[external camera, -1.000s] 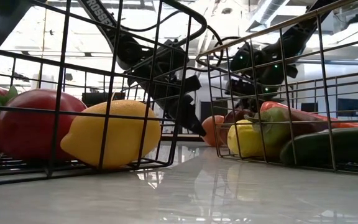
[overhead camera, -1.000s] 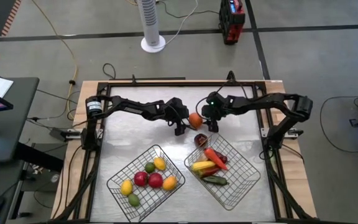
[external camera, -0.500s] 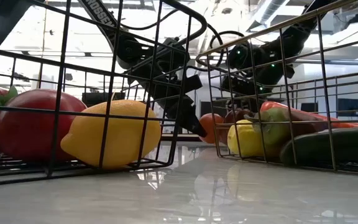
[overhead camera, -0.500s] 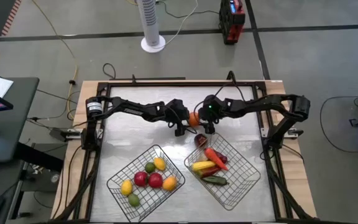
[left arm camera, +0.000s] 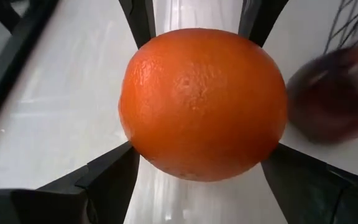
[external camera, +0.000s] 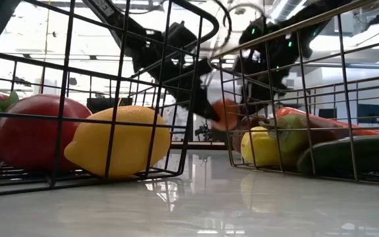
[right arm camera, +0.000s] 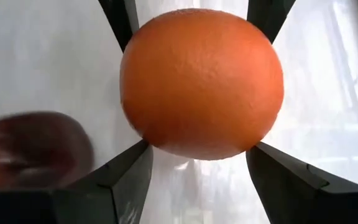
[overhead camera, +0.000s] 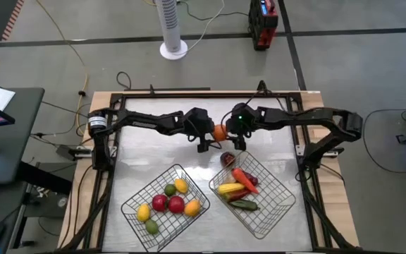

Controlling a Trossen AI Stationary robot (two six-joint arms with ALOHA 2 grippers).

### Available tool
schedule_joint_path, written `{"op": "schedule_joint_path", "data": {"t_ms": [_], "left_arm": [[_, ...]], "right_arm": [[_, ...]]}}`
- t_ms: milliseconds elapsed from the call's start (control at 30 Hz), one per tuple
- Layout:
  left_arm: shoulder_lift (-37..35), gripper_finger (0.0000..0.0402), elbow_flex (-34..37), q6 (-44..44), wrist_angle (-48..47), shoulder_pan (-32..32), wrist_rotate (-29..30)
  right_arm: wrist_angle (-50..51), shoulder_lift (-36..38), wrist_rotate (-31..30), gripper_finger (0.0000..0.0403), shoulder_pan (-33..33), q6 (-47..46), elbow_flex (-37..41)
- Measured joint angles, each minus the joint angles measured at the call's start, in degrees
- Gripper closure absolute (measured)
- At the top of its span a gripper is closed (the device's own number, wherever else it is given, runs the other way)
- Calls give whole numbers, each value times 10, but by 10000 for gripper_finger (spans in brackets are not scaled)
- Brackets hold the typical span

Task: Sort produce into baskets
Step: Put the orange into the black basket

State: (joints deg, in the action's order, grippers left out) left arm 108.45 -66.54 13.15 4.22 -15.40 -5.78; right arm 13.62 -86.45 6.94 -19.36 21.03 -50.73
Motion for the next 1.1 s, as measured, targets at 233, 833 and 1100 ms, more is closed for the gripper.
{"op": "schedule_joint_path", "data": {"t_ms": [233, 833, 1100], "left_arm": [[-78, 88, -1, 3, -46, 7, -5], [-258, 88, -5, -90, -209, 188, 41], [-253, 88, -3, -199, -283, 274, 97]], "right_arm": [[37, 82, -14, 117, 39, -27, -41], [-109, 62, -39, 117, 245, -126, -54], [-107, -37, -53, 117, 294, -151, -149]]}}
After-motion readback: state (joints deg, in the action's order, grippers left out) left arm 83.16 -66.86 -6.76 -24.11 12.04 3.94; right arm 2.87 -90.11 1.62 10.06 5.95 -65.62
